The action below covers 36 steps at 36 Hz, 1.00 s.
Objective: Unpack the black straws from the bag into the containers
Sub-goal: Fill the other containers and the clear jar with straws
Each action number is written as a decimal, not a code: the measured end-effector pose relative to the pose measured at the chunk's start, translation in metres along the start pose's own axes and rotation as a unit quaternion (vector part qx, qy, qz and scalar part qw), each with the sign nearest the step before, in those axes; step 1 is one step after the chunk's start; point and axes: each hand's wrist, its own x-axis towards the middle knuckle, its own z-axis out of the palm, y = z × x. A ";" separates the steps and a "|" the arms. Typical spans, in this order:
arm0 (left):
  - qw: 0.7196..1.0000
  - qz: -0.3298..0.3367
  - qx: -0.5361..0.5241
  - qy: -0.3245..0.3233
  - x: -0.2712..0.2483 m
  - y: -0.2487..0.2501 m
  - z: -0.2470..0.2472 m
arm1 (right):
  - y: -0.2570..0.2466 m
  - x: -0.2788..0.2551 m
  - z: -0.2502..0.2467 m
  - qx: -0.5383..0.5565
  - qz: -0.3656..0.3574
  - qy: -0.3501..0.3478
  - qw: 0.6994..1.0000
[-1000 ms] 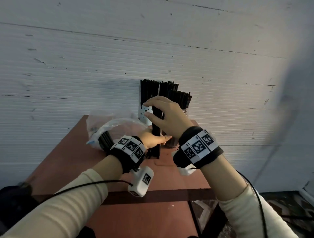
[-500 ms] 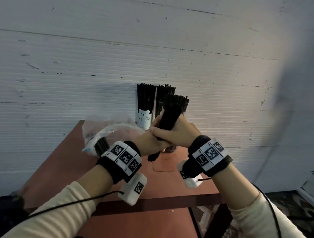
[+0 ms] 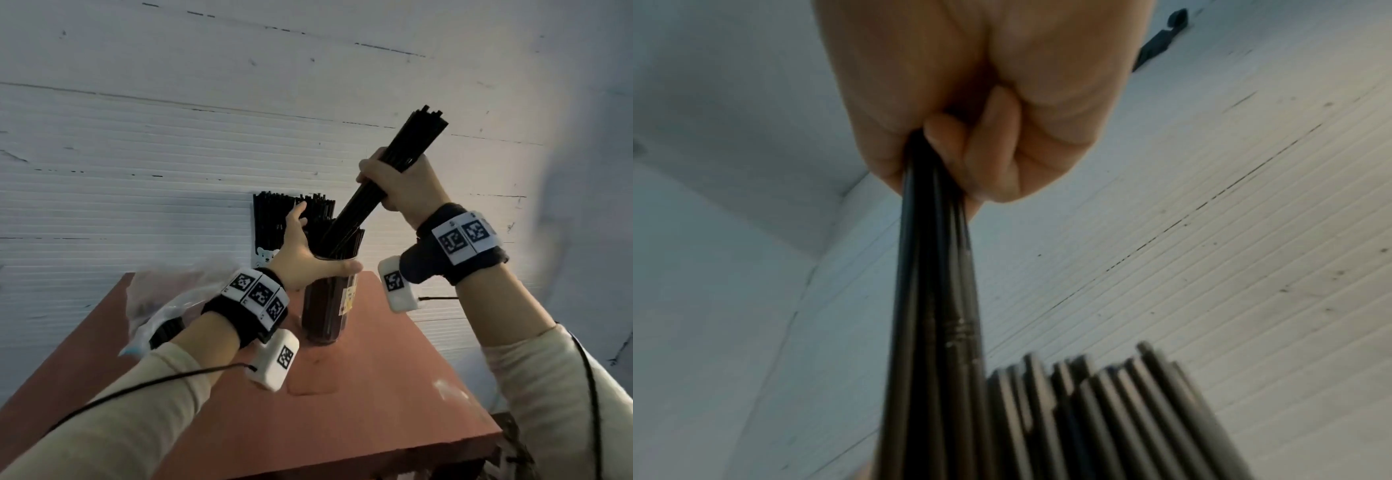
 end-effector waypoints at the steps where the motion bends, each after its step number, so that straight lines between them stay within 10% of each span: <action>1: 1.000 -0.005 -0.005 -0.022 0.005 -0.002 0.000 | 0.001 0.003 -0.001 0.005 0.008 -0.001 1.000; 36: 0.993 -0.023 -0.036 -0.108 0.025 -0.020 -0.007 | 0.019 0.033 0.005 -0.101 -0.007 -0.108 0.989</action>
